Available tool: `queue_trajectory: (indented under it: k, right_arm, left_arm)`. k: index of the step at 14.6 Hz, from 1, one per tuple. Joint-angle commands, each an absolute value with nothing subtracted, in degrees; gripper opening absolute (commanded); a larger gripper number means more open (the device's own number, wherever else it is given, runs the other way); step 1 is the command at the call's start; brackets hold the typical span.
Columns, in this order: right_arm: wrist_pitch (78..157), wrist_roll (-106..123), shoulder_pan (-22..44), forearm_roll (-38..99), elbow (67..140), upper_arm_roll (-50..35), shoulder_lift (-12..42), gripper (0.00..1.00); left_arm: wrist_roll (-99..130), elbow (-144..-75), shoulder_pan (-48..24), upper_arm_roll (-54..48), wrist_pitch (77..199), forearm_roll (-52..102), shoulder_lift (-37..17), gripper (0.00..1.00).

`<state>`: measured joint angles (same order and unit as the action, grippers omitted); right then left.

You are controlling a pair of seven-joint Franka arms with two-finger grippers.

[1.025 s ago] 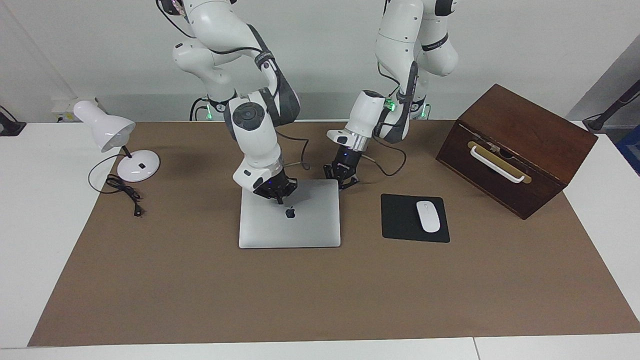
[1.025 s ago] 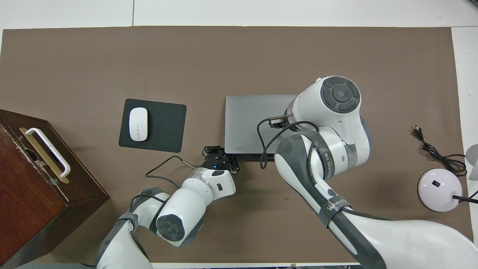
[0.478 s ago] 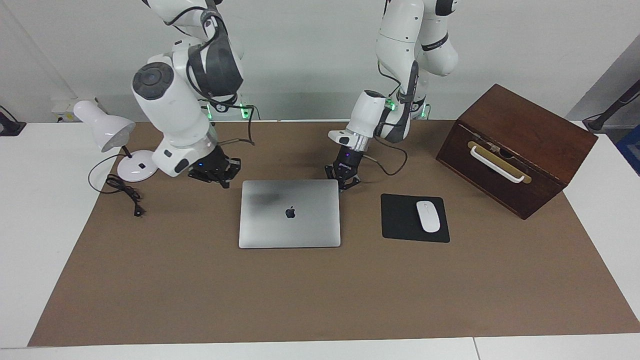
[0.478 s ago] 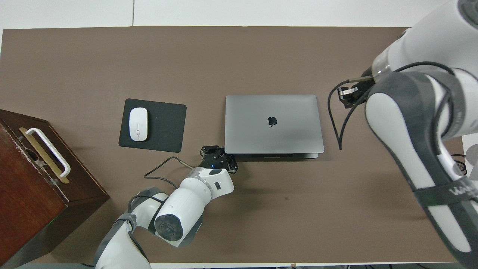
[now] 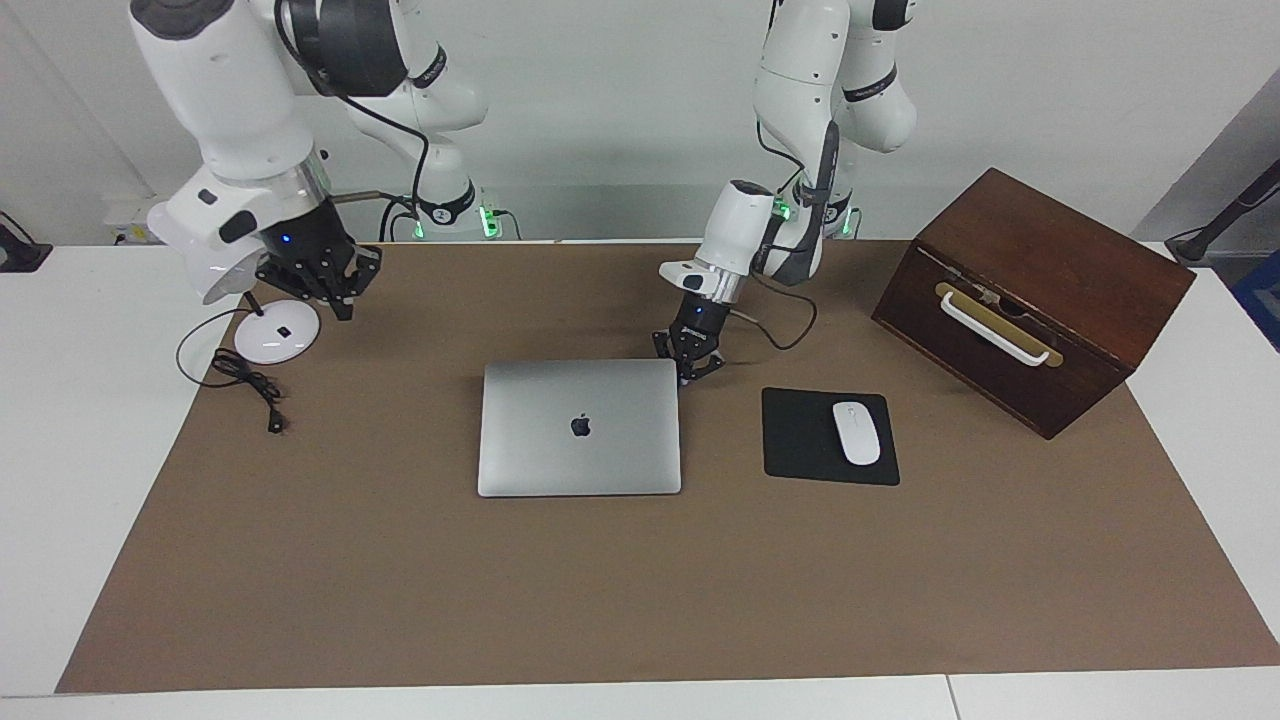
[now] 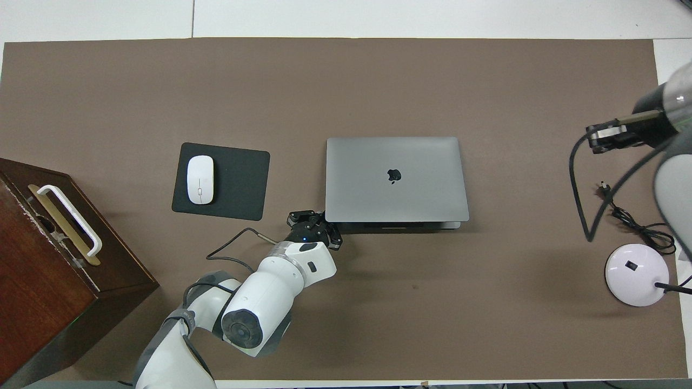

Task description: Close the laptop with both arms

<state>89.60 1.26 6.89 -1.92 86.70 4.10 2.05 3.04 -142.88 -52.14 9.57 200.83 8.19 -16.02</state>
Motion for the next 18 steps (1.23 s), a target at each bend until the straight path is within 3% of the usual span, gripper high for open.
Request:
queue_trajectory:
  k: [1, 2, 3, 4, 6, 7, 11, 15, 18]
  right_arm:
    - [86.2, 2.1, 3.5, -2.5, 87.6, 3.5, -2.0, 0.00]
    - [85.8, 2.0, 2.6, -2.4, 87.9, 3.5, -2.5, 0.02]
    - [85.7, 2.0, 1.6, -2.1, 88.2, 3.5, -2.9, 0.13]
    - [85.1, 2.1, 0.6, -2.0, 88.6, 3.5, -3.4, 0.36]
    - [82.8, 2.0, -0.4, -1.9, 89.1, 3.5, -4.4, 0.67]
    - [82.3, 2.0, -0.9, -1.9, 90.3, 3.5, -5.2, 0.98]
    - [82.9, 1.8, -2.7, -1.9, 93.7, 3.5, -7.1, 1.00]
    - [83.2, 1.8, -3.2, -1.9, 94.7, 3.5, -7.6, 1.00]
    - [87.6, 1.4, -3.3, -1.9, 99.0, 3.6, -9.5, 1.00]
  left_arm:
    - [4.2, -145.5, -52.5, 9.9, 200.3, 8.9, -12.7, 0.00]
    - [4.4, -145.7, -52.5, 9.9, 200.2, 8.9, -11.9, 0.00]
    - [4.4, -146.1, -52.5, 9.9, 199.3, 8.9, -11.0, 0.00]
    - [4.3, -146.4, -52.5, 10.0, 198.2, 8.9, -10.2, 0.00]
    - [4.2, -147.1, -52.5, 10.0, 197.1, 8.9, -8.9, 0.00]
    - [4.1, -147.9, -52.5, 10.0, 196.5, 8.9, -7.9, 0.00]
    - [3.8, -150.8, -52.5, 10.1, 191.2, 8.9, -2.4, 0.00]
    - [3.1, -150.7, -50.4, 10.2, 178.1, 8.9, 5.6, 0.00]
    - [1.3, -150.1, -47.5, 10.2, 169.8, 8.8, 10.6, 0.00]
